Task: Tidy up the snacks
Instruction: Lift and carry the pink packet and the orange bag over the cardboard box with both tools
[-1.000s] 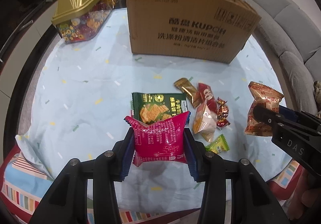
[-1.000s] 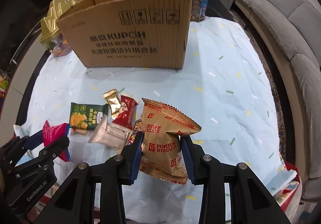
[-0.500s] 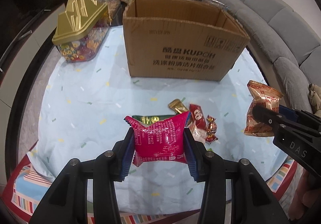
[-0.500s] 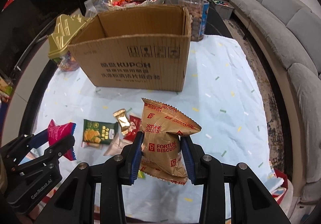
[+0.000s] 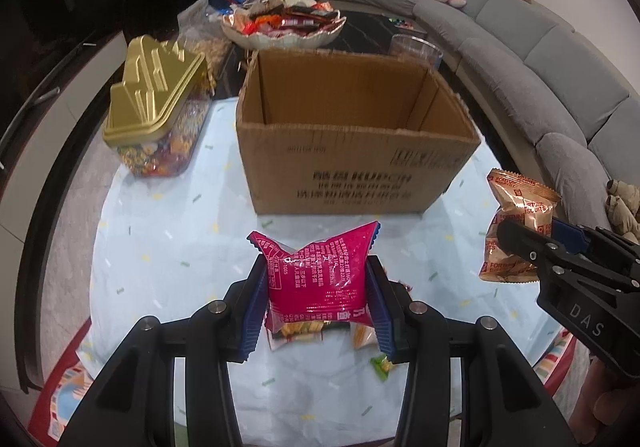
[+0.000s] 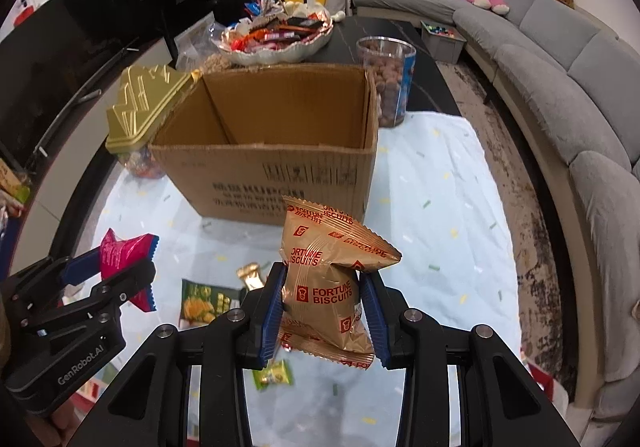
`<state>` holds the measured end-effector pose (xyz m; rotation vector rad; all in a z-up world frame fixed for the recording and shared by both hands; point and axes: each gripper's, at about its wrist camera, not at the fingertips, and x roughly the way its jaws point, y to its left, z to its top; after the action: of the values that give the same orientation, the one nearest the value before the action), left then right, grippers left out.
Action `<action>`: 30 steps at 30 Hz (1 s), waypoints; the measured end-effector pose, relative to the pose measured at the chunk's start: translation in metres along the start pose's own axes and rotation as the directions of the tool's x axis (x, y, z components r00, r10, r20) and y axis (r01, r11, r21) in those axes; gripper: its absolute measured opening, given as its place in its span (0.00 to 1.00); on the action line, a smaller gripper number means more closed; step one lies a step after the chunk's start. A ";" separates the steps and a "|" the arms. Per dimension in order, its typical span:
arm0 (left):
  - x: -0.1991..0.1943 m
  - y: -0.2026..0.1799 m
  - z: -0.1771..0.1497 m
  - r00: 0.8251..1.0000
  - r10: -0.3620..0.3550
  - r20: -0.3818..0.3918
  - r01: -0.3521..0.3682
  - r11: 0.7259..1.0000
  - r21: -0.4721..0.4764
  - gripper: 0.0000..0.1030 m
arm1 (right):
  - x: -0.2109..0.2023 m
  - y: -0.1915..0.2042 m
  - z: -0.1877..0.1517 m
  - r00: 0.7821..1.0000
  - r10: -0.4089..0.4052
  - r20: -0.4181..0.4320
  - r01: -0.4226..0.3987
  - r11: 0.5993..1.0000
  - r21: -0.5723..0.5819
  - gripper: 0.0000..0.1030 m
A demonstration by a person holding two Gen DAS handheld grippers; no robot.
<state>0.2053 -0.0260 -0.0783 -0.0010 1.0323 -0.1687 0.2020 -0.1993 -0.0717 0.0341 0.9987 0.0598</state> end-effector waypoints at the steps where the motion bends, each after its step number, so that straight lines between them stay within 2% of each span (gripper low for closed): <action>1: -0.001 0.000 0.003 1.000 -0.001 0.004 0.001 1.000 0.000 0.44 | -0.001 0.000 0.002 1.000 0.000 0.005 0.000 1.000 -0.002 0.37; 12: -0.006 0.000 0.049 0.999 -0.006 0.050 0.005 1.000 0.019 0.44 | -0.005 0.005 0.043 0.998 0.002 0.057 0.000 1.000 -0.025 0.37; 22: 0.002 0.004 0.091 0.998 -0.020 0.057 0.019 1.000 0.021 0.44 | -0.005 0.009 0.091 0.994 -0.005 0.111 0.010 0.999 -0.041 0.37; 30: 0.019 0.005 0.118 0.998 -0.021 0.058 0.018 0.999 0.037 0.45 | 0.011 0.006 0.115 0.995 -0.013 0.103 0.018 0.999 -0.040 0.37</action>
<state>0.3163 -0.0331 -0.0348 0.0167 0.9716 -0.2040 0.3043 -0.1923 -0.0179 -0.0081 0.8948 0.0638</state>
